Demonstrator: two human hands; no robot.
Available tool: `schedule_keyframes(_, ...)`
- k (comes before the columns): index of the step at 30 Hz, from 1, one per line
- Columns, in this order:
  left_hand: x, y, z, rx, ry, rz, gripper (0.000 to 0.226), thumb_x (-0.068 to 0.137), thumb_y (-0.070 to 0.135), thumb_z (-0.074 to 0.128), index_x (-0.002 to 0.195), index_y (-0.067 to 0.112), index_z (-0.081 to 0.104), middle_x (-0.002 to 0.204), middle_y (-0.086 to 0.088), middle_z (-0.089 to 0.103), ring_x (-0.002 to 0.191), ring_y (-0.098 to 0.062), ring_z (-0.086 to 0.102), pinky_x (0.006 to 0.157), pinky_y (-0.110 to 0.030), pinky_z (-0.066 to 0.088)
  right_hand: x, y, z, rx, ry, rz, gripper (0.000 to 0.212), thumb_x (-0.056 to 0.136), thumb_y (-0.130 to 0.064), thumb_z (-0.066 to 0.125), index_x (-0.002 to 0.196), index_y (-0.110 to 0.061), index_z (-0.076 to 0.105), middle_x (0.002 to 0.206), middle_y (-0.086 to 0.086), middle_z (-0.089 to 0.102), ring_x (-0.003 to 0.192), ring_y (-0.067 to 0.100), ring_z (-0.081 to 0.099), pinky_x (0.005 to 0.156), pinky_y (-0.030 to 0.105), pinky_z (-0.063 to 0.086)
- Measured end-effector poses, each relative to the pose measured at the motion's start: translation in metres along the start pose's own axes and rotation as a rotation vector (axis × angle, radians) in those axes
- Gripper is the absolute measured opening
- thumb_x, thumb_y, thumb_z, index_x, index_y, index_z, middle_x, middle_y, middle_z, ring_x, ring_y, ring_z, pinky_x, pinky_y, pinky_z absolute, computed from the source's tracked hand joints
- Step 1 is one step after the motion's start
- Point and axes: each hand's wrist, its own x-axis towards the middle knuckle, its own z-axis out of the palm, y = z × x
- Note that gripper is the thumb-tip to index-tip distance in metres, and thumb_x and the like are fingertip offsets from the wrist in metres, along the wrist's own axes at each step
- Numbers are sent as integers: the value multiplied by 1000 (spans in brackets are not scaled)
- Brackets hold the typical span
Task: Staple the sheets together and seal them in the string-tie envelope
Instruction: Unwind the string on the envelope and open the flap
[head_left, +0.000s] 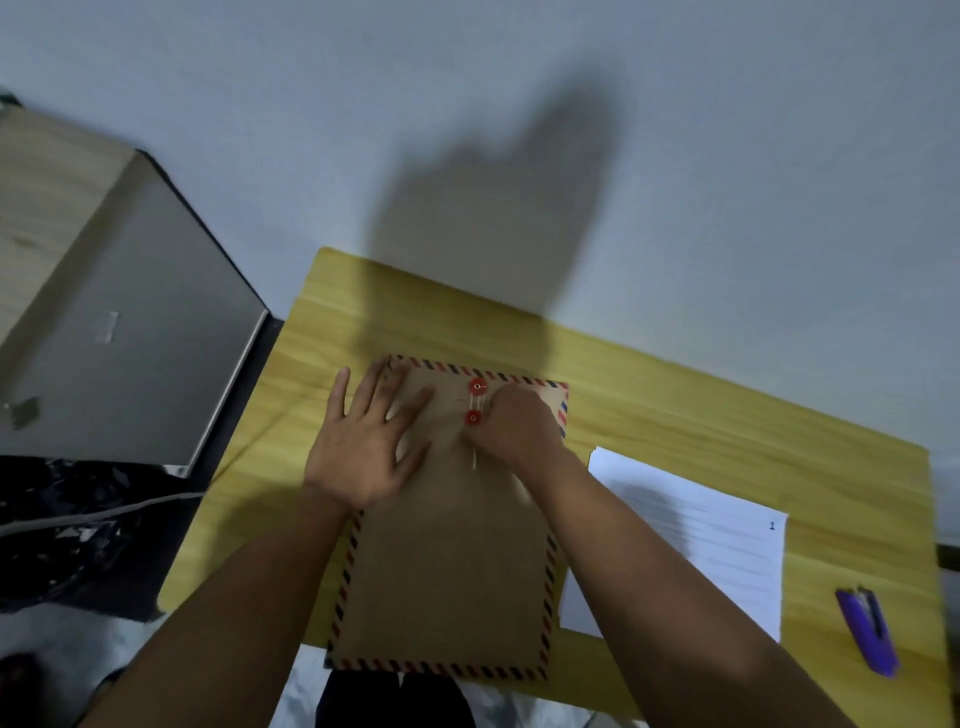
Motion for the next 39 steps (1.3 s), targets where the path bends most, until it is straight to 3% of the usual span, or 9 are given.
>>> schedule_keyframes(4, 1, 1, 4, 7, 29, -15, 68, 100, 63, 33, 163, 35, 29, 174, -9, 16, 162, -31, 6, 126, -64, 8, 6, -4, 6, -103, 37, -72, 14, 84, -21, 70, 90, -16, 59, 85, 0, 53, 83, 23, 60, 68, 30, 42)
schedule_keyframes(8, 1, 2, 5, 12, 56, -24, 67, 100, 62, 38, 161, 35, 32, 174, -8, 18, 162, -31, 8, 126, -64, 10, 8, -2, 22, -143, 78, -107, 21, 87, -17, 64, 107, -12, 62, 93, 6, 65, 82, 23, 62, 65, 31, 41)
schedule_keyframes(14, 0, 2, 6, 22, 48, -32, 66, 100, 62, 38, 161, 36, 33, 173, -7, 19, 162, -30, 4, 126, -64, 11, 21, 21, 6, -127, 155, -32, 22, 90, -34, 63, 94, -13, 67, 100, 5, 71, 95, 25, 68, 69, 28, 39)
schedule_keyframes(18, 1, 0, 6, 18, 50, -19, 67, 100, 62, 38, 161, 36, 34, 173, -7, 19, 162, -30, 3, 126, -64, 10, 39, 25, -23, -62, 305, 0, 21, 85, -32, 63, 89, -11, 63, 94, 5, 69, 90, 27, 65, 66, 31, 41)
schedule_keyframes(22, -1, -1, 7, 16, 55, -13, 66, 100, 63, 37, 161, 37, 33, 174, -6, 18, 162, -29, 1, 126, -64, 9, 51, -1, -36, 244, 407, -67, 9, 77, -28, 68, 77, -20, 63, 75, -4, 67, 74, 17, 65, 67, 35, 55)
schedule_keyframes(28, -1, -2, 6, 35, 31, -3, 69, 101, 61, 30, 165, 36, 20, 174, -6, 18, 162, -31, 2, 126, -64, 8, 47, -49, -17, 776, 186, -170, 21, 73, -15, 80, 64, -20, 62, 68, 11, 73, 62, 16, 65, 66, 41, 57)
schedule_keyframes(31, -1, -2, 7, 32, 43, 15, 63, 103, 52, 32, 162, 30, 33, 173, -8, 20, 162, -32, 5, 125, -64, 10, 21, -49, -2, 944, 5, -127, 23, 80, -10, 77, 65, -12, 60, 63, 11, 69, 52, 15, 62, 57, 34, 53)
schedule_keyframes(35, -2, -4, 8, 25, 44, 24, 66, 103, 53, 32, 165, 30, 24, 175, -8, 11, 162, -33, 3, 126, -64, 8, -23, -16, 22, 820, -150, -162, 26, 89, -4, 65, 67, -16, 61, 61, 5, 66, 56, 16, 58, 57, 27, 48)
schedule_keyframes(39, -2, -3, 7, 18, 50, 14, 67, 102, 51, 29, 165, 29, 25, 174, -8, 14, 162, -32, 5, 125, -63, 11, -35, 16, 32, 571, -36, -107, 30, 84, -5, 73, 65, -23, 58, 62, -8, 56, 57, 2, 47, 59, 19, 40)
